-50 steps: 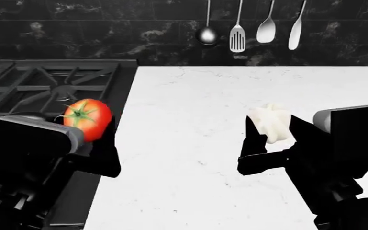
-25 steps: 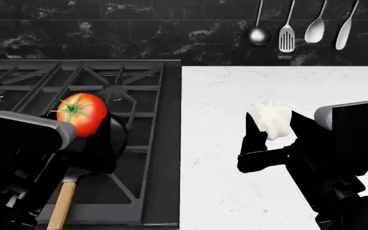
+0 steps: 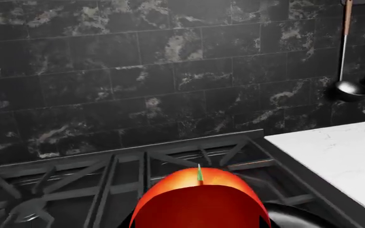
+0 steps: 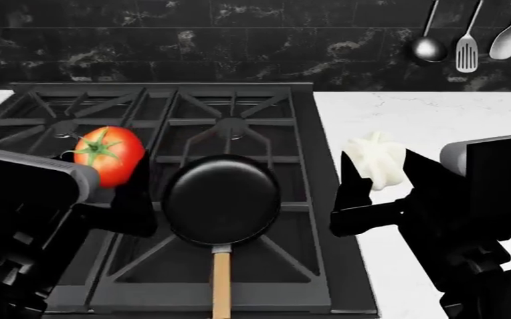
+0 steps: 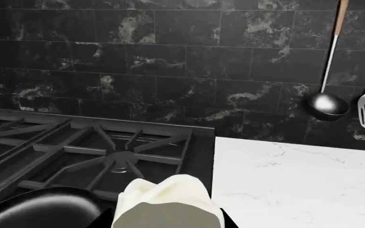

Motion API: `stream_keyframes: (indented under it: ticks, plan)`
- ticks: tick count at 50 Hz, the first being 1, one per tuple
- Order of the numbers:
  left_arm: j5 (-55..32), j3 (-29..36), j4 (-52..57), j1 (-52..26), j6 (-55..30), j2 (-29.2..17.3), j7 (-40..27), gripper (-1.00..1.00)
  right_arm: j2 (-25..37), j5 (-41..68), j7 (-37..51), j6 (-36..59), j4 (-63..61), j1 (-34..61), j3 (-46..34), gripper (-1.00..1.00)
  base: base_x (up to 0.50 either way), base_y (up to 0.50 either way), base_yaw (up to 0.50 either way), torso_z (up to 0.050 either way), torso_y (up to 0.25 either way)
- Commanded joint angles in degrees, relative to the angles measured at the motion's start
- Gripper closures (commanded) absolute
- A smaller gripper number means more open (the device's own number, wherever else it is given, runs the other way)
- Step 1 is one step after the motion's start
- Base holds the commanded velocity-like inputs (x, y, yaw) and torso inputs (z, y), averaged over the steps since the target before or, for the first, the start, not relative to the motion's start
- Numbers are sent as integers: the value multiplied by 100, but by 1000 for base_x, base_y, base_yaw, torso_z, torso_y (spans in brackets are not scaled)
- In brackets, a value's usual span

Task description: Place both pans onto different burners. Then place the tomato and the dumpling on different pans.

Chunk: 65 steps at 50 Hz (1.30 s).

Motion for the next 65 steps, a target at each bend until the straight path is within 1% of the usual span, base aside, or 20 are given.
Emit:
stream_keyframes:
  ticks: [1, 27, 34, 38, 41, 45, 52, 58, 65]
  plan:
    - [-117, -88, -21, -2, 45, -94, -125, 100, -15, 12, 28, 88, -34, 128, -40, 100, 0, 500, 0, 0, 0]
    - [-235, -245, -130, -114, 92, -246, -169, 100, -24, 103, 132, 173, 51, 342, -143, 100, 0, 500, 0, 0, 0]
    - [-403, -341, -292, -445, 21, -392, -272, 100, 20, 236, 262, 237, 146, 572, -147, 100, 0, 0, 0, 0, 0]
    - [-536, -337, -519, -831, -105, -474, -361, 100, 67, 297, 302, 299, 253, 740, -150, 100, 0, 0, 0, 0, 0]
    - [-455, -301, -618, -924, -136, -465, -343, 100, 97, 350, 342, 348, 333, 850, -163, 100, 0, 0, 0, 0, 0]
    - [-377, -278, -664, -914, -130, -445, -312, 100, 118, 358, 343, 376, 433, 904, -174, 100, 0, 0, 0, 0, 0]
    - [-362, -289, -678, -876, -115, -456, -295, 100, 127, 354, 378, 409, 491, 945, -205, 100, 407, 0, 0, 0, 0]
    - [-360, -341, -682, -806, -77, -483, -285, 100, 72, 50, 152, 377, 716, 912, -227, 100, 0, 0, 0, 0, 2]
    - [-342, -394, -704, -721, -25, -493, -269, 100, -83, -530, -301, 194, 1078, 544, -335, 100, 0, 0, 0, 0, 0]
